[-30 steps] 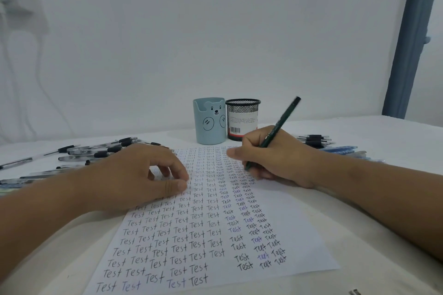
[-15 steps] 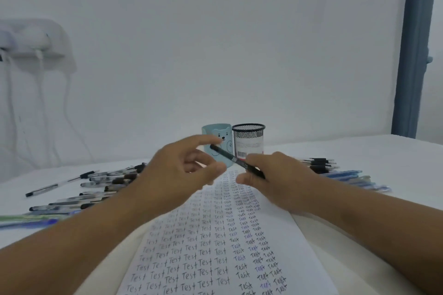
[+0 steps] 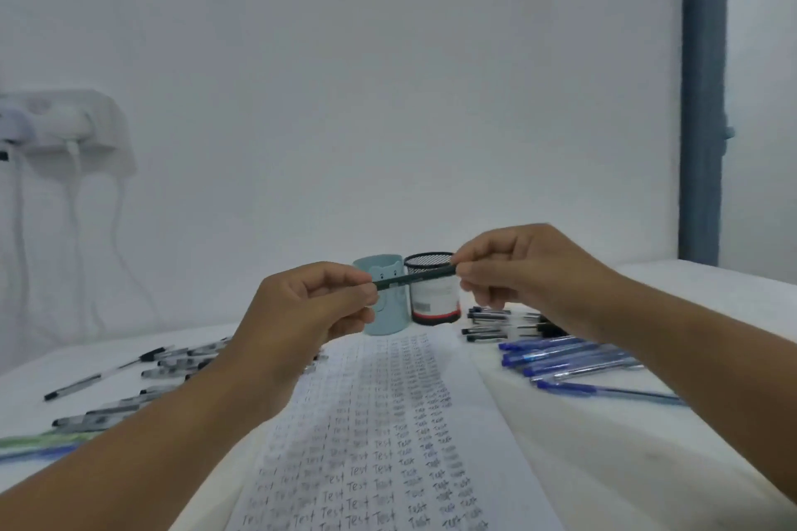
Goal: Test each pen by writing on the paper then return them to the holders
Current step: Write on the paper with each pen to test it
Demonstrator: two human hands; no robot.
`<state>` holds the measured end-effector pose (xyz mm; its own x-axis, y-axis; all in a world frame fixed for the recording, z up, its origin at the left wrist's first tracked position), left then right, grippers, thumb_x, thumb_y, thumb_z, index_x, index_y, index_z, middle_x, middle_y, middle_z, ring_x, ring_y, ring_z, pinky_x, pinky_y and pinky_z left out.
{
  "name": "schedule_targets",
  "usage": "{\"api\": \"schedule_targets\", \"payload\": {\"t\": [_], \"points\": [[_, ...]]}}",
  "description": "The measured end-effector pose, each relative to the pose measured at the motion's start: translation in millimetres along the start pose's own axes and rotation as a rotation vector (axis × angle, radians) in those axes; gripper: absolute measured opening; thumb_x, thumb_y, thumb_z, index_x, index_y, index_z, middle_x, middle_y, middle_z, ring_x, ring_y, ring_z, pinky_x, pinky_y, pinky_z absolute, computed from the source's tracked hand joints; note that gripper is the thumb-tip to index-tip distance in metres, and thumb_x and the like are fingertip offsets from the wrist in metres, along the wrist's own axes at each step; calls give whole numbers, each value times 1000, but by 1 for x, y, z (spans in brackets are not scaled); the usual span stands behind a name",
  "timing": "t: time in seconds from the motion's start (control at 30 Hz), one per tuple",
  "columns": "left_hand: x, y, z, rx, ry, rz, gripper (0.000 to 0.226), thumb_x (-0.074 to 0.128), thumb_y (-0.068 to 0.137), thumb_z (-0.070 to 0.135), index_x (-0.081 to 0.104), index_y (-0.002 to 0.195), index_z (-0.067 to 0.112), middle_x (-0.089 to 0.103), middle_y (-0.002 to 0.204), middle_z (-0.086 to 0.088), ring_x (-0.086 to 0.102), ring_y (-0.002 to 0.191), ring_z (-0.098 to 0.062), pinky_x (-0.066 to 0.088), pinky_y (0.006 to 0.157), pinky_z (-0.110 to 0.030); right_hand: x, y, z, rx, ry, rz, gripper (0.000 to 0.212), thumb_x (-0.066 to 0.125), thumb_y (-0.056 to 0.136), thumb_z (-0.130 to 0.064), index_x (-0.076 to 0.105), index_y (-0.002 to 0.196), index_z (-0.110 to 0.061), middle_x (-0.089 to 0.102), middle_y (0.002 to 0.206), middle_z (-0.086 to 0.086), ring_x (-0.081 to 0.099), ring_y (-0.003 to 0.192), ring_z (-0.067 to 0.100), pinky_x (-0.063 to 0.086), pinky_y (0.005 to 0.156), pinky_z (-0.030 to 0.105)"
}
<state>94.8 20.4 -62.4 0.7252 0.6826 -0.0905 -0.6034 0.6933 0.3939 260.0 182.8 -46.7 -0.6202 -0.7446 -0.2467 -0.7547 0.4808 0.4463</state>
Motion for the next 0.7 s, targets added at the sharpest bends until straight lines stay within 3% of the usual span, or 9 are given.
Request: {"api": "schedule_targets", "payload": {"t": [0.17, 0.4, 0.53, 0.7], "points": [[94, -32, 41, 18, -98, -225, 13, 67, 91, 3, 78, 96, 7, 78, 90, -12, 73, 76, -20, 60, 71, -24, -82, -86, -32, -49, 181, 275, 8, 63, 87, 2, 70, 91, -2, 67, 71, 14, 60, 61, 22, 50, 55, 25], [283, -131, 63, 111, -15, -581, 16, 70, 90, 5, 78, 85, 18, 77, 79, -5, 72, 66, -15, 60, 72, -29, -195, -301, -19, -39, 202, 729, 15, 67, 71, -10, 65, 85, -4, 63, 67, 14, 56, 54, 22, 46, 52, 26], [393, -206, 35, 100, -20, -803, 15, 70, 91, 8, 78, 86, 20, 77, 78, -4, 73, 68, -15, 60, 74, -31, -238, -435, 18, 58, 228, 937, 14, 66, 72, -7, 63, 86, -5, 64, 66, 12, 56, 53, 19, 46, 51, 23], [501, -299, -48, -73, -38, -1010, 12, 70, 92, 8, 76, 90, 18, 75, 73, -3, 70, 64, -12, 55, 62, -20, -254, -580, 95, 255, 268, 1175, 16, 66, 74, -7, 61, 89, -4, 64, 67, 11, 57, 55, 17, 48, 51, 21]]}}
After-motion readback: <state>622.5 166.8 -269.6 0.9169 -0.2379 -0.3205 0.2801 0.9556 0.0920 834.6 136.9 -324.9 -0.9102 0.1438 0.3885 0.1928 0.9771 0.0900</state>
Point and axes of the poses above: each hand's wrist, its own y-axis towards the middle knuckle, its own x-axis out of the palm, z = x × y, the point moved 8 cm from there along y, towards the middle knuckle
